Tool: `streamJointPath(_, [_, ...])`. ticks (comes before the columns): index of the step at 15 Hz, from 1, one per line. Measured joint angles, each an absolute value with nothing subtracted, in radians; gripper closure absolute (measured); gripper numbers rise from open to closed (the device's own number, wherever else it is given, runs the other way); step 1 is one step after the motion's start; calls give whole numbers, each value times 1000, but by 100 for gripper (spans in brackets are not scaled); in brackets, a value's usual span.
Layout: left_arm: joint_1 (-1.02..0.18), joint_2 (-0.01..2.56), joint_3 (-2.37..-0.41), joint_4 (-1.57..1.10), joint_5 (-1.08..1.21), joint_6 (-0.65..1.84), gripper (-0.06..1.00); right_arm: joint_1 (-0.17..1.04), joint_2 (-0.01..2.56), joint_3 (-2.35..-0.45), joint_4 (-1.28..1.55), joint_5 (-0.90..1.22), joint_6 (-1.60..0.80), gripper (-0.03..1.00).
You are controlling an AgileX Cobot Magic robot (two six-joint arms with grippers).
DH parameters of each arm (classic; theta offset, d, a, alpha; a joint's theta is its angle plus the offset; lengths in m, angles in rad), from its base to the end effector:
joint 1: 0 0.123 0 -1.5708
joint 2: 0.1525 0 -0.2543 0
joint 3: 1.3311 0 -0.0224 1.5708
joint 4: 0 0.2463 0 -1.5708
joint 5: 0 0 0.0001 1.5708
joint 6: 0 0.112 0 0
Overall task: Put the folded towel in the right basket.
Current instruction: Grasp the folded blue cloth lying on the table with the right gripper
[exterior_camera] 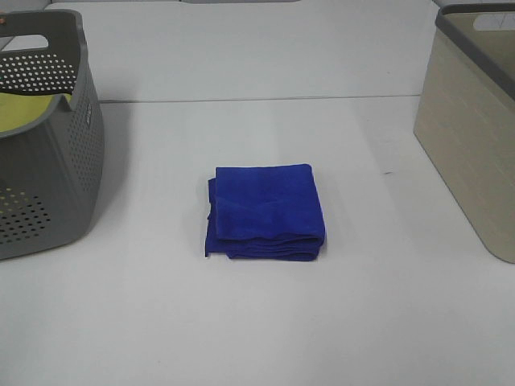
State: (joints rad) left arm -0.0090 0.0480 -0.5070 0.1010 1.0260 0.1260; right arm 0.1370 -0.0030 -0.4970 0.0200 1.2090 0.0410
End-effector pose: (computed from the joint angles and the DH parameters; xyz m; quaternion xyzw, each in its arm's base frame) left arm 0.0488 0.0092 0.2694 0.0576 0.8518 0.0807 0.5143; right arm 0.0316 0.0065 0.2507 -0.0438 0.8884 0.0505 0.4542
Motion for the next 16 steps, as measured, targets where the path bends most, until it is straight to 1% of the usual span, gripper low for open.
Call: streamJointPath(16, [-9, 48, -507, 101, 1026, 126, -4, 137, -3, -497, 20, 1222, 44, 10])
